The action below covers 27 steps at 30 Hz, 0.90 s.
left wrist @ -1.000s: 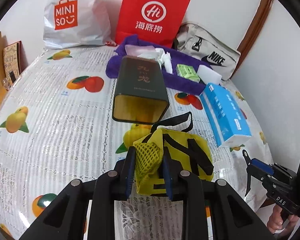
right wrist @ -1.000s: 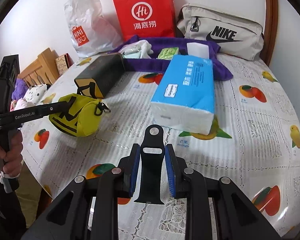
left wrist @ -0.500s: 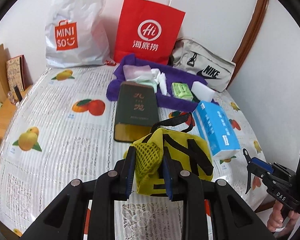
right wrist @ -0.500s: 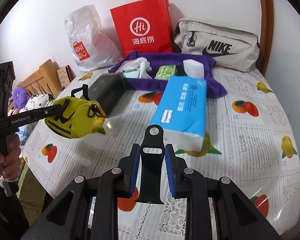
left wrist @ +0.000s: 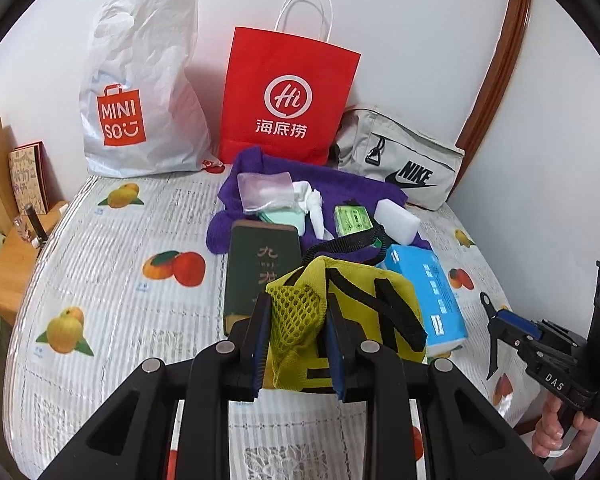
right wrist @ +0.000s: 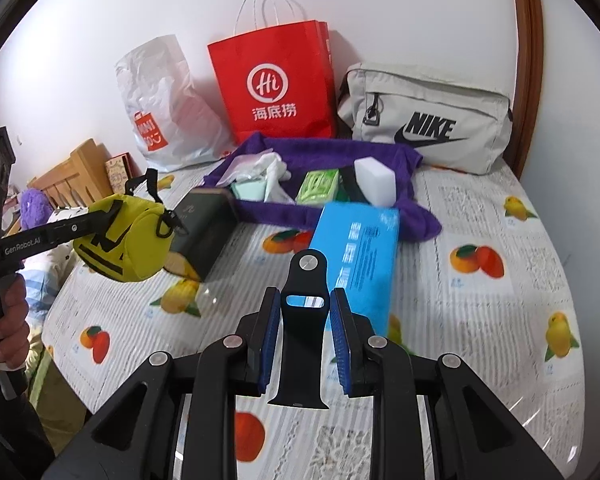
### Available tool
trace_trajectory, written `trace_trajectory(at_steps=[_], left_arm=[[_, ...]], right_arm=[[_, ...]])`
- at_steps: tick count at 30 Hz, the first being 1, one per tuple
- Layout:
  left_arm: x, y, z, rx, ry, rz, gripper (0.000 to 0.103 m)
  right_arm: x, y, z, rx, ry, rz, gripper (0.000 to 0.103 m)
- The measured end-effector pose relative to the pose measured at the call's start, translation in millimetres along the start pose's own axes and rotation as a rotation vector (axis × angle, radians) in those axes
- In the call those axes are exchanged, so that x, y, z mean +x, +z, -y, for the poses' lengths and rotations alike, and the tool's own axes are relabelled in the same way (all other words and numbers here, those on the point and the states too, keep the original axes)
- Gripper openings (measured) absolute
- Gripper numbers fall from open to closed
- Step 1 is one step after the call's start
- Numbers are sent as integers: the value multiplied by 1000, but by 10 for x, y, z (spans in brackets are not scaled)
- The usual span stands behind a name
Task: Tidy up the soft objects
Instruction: 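Lift and carry the yellow-and-black bag over the purple towel with the left tool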
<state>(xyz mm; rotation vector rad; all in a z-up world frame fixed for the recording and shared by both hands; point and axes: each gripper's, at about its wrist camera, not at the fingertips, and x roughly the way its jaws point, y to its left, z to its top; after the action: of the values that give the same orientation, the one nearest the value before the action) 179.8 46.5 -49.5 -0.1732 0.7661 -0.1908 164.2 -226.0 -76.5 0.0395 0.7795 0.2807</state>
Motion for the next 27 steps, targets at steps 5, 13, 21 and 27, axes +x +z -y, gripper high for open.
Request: trace_trajectory(at_steps=[5,13,21,27], left_arm=[[65,92,-44,-6,-3,-2,24],[238,285,-65,3,0,-13,24],[466,495,-63,5,-12,-15,24],[684,679,-104,7,-1,-30,24]], right_arm=[[78,176,30,4,-46,8,25],[144,401,35,3,-52,36,25],[335,650,80,3,-41,45,25],[543,848,160,-2,-33,38,25]])
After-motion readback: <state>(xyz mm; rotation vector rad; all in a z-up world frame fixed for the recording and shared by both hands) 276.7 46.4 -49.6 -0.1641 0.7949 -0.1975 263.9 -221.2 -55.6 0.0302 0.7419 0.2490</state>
